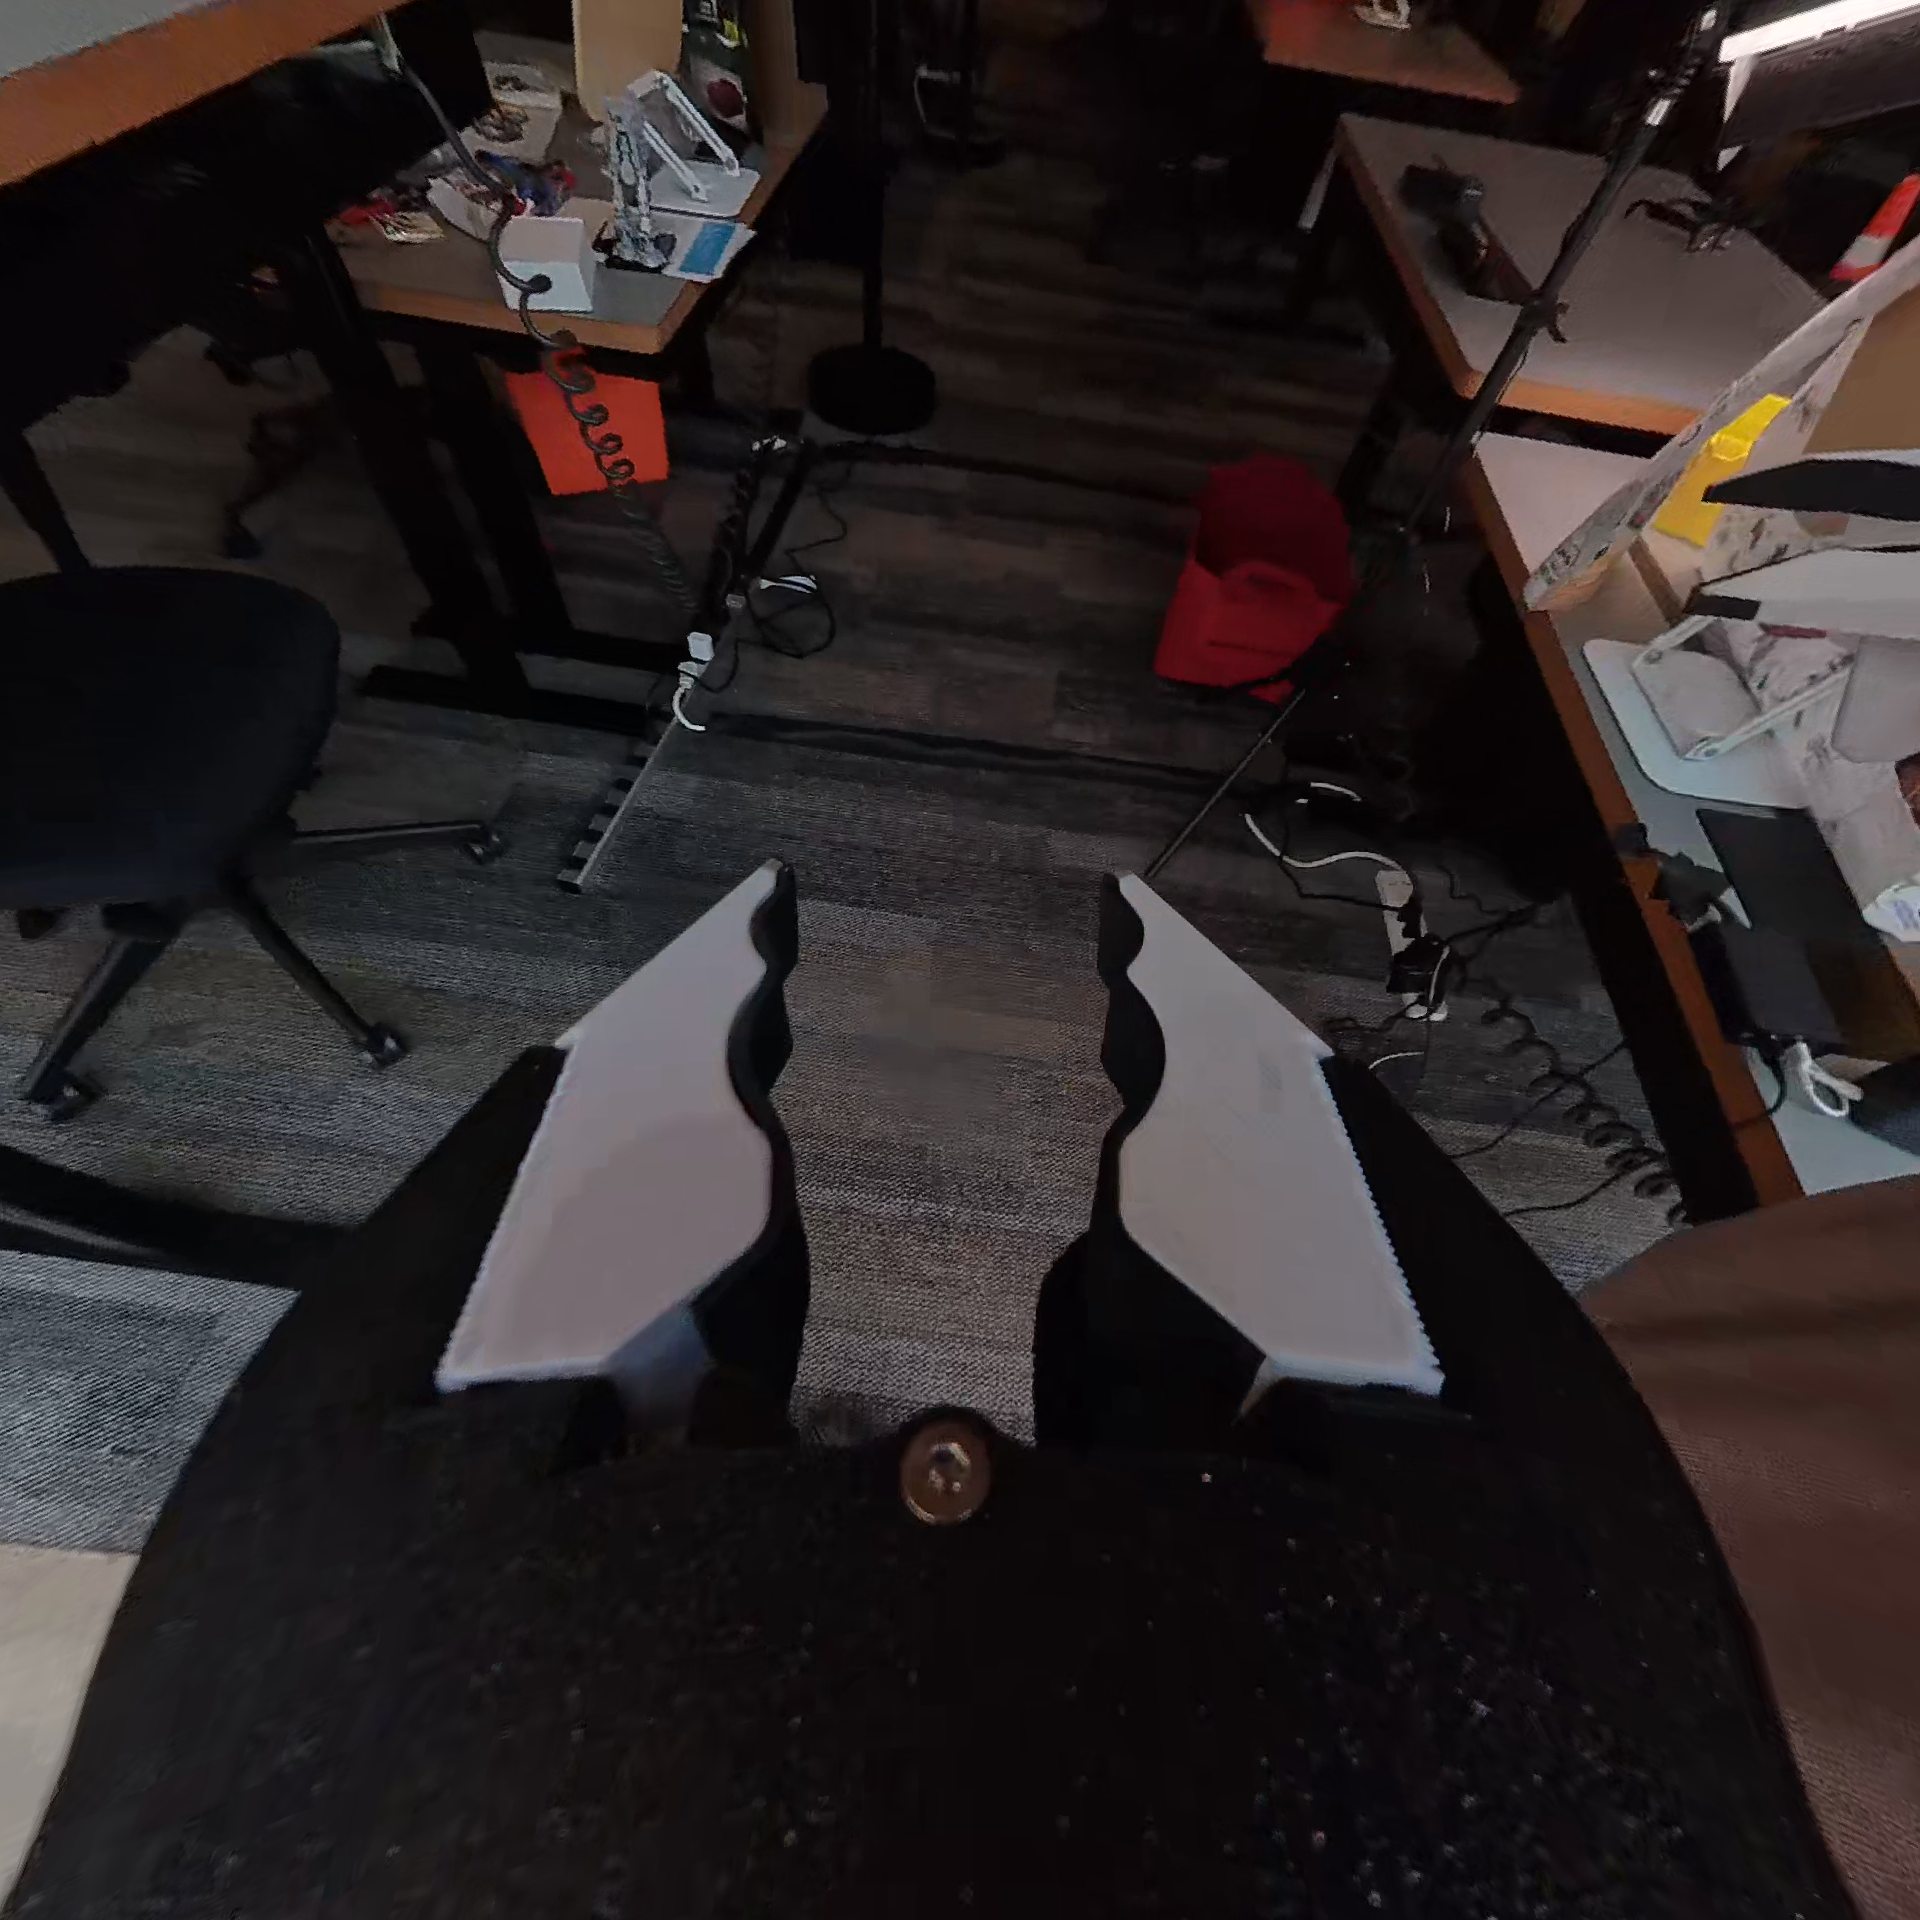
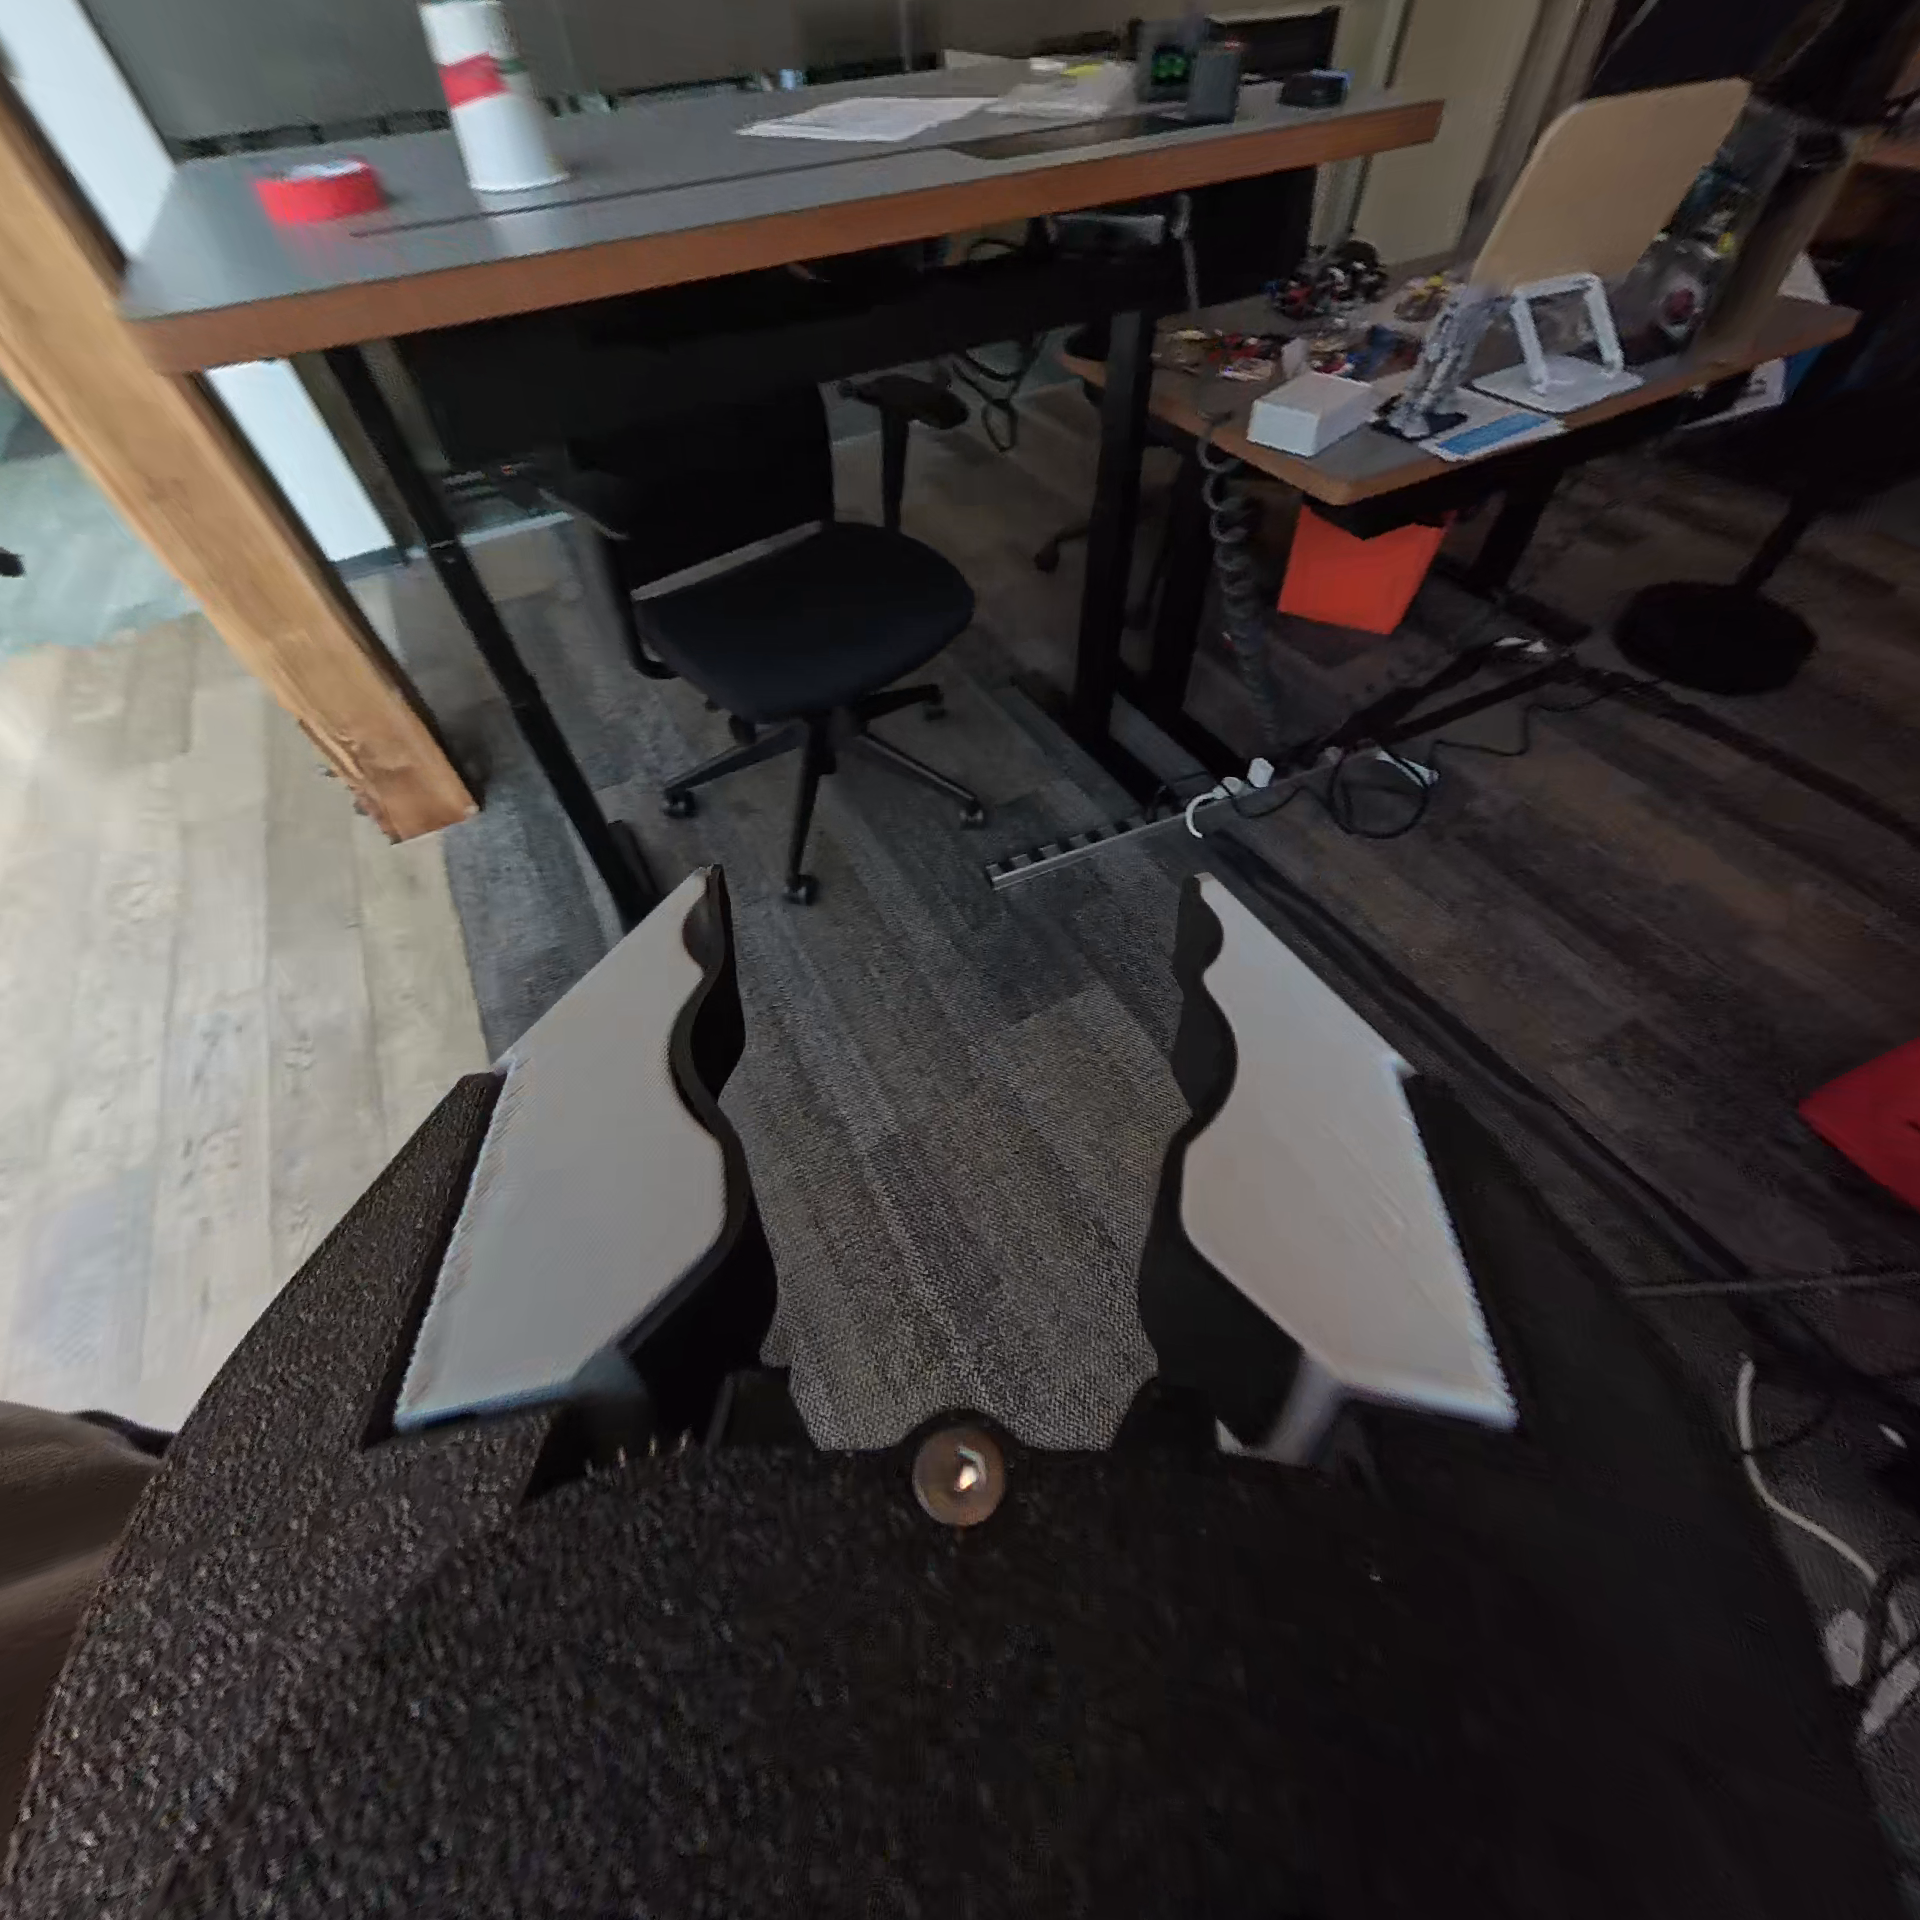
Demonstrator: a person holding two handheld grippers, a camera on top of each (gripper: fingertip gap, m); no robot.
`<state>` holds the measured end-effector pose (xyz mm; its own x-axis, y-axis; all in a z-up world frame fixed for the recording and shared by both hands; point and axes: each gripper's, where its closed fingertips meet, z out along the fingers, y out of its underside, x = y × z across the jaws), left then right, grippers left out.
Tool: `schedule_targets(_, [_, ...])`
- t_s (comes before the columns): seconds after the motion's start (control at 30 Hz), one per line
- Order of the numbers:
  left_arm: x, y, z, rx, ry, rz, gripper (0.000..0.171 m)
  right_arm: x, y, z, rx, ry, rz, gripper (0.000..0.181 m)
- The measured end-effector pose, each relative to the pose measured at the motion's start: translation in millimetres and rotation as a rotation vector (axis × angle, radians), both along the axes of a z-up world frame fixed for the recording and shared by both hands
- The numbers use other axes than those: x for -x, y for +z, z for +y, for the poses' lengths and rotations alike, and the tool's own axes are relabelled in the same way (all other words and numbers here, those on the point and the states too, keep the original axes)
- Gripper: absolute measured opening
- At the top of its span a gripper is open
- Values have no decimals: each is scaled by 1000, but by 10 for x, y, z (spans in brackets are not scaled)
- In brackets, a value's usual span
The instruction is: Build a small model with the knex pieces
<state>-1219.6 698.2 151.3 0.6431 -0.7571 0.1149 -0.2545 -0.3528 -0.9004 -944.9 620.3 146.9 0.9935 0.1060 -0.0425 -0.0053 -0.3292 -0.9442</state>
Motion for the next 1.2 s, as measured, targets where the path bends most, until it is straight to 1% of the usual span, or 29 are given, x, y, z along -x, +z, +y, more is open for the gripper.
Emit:
schedule_targets(0.1, [-367, -164, 813, 37, -68, -21, 58, -389, -246, 390, 40, -148, 45, 84])
schedule_targets(0.2, [-916, -263, 1606, 41, -159, -50, 59, -669, -486, 798, 78, -285, 87, 84])
schedule_targets(0.23, [-1140, -296, 1858, 64, -197, -61, 59, -757, -518, 940, 99, -331, 91, 85])
schedule_targets(0.27, [-1387, -303, 2095, 92, -244, -80, 59, -843, -479, 1084, 100, -376, 94, 85])
schedule_targets(0.3, [-1650, -276, 2320, 111, -298, -102, 59, -925, -399, 1225, 86, -410, 89, 85])
schedule_targets(0.37, [-2198, -190, 2726, 123, -422, -107, 59, -1097, -302, 1448, 105, -447, 27, 85])
schedule_targets(0.43, [-2730, -22, 3106, 77, -537, -81, 61, -1335, -261, 1584, 136, -496, -50, 84])
schedule_targets(0.47, [-2984, 84, 3290, 38, -585, -71, 61, -1466, -257, 1642, 147, -526, -60, 84])
schedule_targets(0.53, [-3472, 251, 3644, -30, -652, -53, 61, -1745, -283, 1768, 148, -596, -23, 84])
schedule_targets(0.57, [-3707, 294, 3811, -49, -672, -47, 63, -1889, -320, 1846, 145, -627, 5, 84])
schedule_targets(0.63, [-4154, 304, 4116, -61, -689, -49, 64, -2198, -446, 2051, 137, -671, 46, 84])
schedule_targets(0.7, [-4560, 205, 4393, -52, -676, -46, 65, -2544, -641, 2332, 138, -688, 66, 83])
schedule_targets(0.8, [-5063, -120, 4803, -3, -612, -21, 67, -3138, -935, 2906, 140, -669, 110, 84])
schedule_targets(0.87, [-5329, -386, 5085, 50, -560, 26, 67, -3597, -1037, 3365, 137, -636, 134, 84])
schedule_targets(0.93, [-5581, -530, 5374, 92, -522, 65, 66, -4105, -980, 3861, 115, -582, 133, 84])
schedule_targets(1.03, [-6014, -521, 5826, 105, -498, 88, 66, -4897, -769, 4497, 108, -497, 33, 85])
schedule_targets(1.13, [-6489, -467, 6291, 83, -476, 88, 66, -5665, -476, 4922, 70, -484, -46, 83])
schedule_targets(1.2, [-6845, -560, 6575, 107, -460, 80, 66, -6109, -429, 5128, 67, -494, -47, 82])
